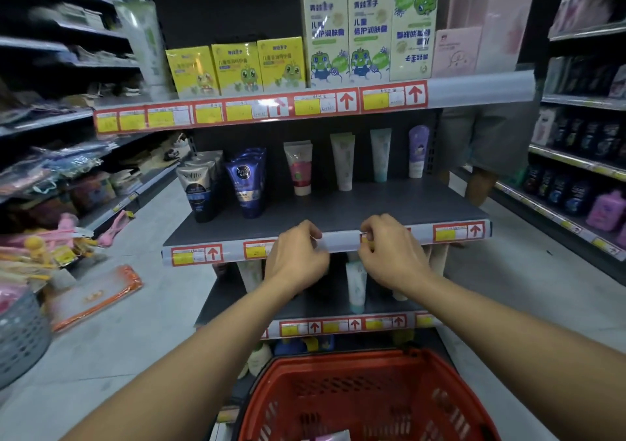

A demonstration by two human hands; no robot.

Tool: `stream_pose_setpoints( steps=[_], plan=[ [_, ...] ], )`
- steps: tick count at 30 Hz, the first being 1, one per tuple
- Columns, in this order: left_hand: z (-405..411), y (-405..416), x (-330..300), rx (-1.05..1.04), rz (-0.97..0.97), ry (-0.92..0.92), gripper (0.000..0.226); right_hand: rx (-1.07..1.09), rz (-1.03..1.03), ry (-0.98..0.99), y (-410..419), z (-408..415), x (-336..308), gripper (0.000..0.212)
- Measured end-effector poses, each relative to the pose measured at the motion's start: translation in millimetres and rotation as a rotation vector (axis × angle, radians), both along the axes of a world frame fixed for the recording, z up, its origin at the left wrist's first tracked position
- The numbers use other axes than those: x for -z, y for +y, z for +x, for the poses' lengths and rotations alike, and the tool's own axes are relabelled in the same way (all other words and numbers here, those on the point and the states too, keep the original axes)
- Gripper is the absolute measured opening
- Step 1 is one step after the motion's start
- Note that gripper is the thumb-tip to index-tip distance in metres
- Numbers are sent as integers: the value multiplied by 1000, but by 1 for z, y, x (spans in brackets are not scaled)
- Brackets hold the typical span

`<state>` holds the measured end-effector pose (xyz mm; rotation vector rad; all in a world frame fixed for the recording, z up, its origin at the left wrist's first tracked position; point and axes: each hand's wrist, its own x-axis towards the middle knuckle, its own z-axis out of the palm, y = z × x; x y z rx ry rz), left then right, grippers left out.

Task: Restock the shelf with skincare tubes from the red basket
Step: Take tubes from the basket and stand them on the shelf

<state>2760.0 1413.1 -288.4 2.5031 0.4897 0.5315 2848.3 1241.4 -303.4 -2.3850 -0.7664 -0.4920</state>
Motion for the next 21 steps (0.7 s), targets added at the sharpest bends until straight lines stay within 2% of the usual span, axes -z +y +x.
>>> stream_pose_setpoints(
  steps=[3,9,16,21],
  plan=[
    [-9,-7,21,5,7,55,23,-5,-30,10,-7,-10,20,18],
    [-19,-20,74,32,-34,185,21,-55,-198,23,-18,-23,76,30],
    [-25,-26,138,16,-91,330,10,-91,-302,134,-23,-30,144,26],
    [-30,-26,192,19,-122,441,12,-119,-377,267,-32,-33,199,27]
  ],
)
